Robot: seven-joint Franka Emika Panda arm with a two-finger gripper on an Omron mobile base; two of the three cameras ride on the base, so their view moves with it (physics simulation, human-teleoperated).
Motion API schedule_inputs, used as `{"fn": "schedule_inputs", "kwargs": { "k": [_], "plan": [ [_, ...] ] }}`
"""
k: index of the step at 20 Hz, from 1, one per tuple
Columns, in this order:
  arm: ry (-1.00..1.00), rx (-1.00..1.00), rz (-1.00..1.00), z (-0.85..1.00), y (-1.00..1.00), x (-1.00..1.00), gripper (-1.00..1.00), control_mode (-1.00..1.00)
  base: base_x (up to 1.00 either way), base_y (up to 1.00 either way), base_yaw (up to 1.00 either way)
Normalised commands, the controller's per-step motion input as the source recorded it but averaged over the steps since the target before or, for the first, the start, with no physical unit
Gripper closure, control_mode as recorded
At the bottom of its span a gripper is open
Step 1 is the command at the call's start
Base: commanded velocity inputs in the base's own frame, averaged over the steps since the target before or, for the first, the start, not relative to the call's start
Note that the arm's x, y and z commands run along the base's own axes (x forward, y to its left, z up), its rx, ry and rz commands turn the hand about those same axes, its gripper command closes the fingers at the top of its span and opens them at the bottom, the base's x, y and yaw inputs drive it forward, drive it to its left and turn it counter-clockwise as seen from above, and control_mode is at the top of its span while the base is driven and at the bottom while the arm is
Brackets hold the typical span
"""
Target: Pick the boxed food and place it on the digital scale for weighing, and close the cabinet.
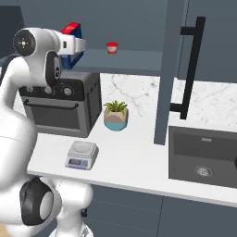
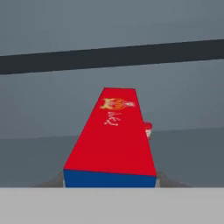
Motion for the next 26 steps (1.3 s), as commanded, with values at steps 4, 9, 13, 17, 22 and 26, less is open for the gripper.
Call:
{"fn": "schedule_inputs", "kwargs": {
  "k": [4,9,13,17,22,26],
  "plan": [
    [0.17,-0.02,0.26,0.04,-0.05,-1.00,1.00,-1.00,0.00,0.00,0.00],
    [0.13,-0.12,0.40,-0.12,-0.04,-1.00,1.00,-1.00,0.00,0.00,0.00],
    [0.12,-0.09,0.48,-0.42,-0.03,-0.96,1.00,-1.00,0.00,0.00,0.00],
    [0.18,-0.10,0.50,-0.74,0.00,-0.51,1.00,-1.00,0.00,0.00,0.00],
    [0.03,-0.04,0.47,-0.85,0.00,-0.07,1.00,-1.00,0.00,0.00,0.00],
    [0.00,0.00,0.39,-0.88,-0.01,0.24,1.00,-1.00,0.00,0.00,0.00]
  ]
}}
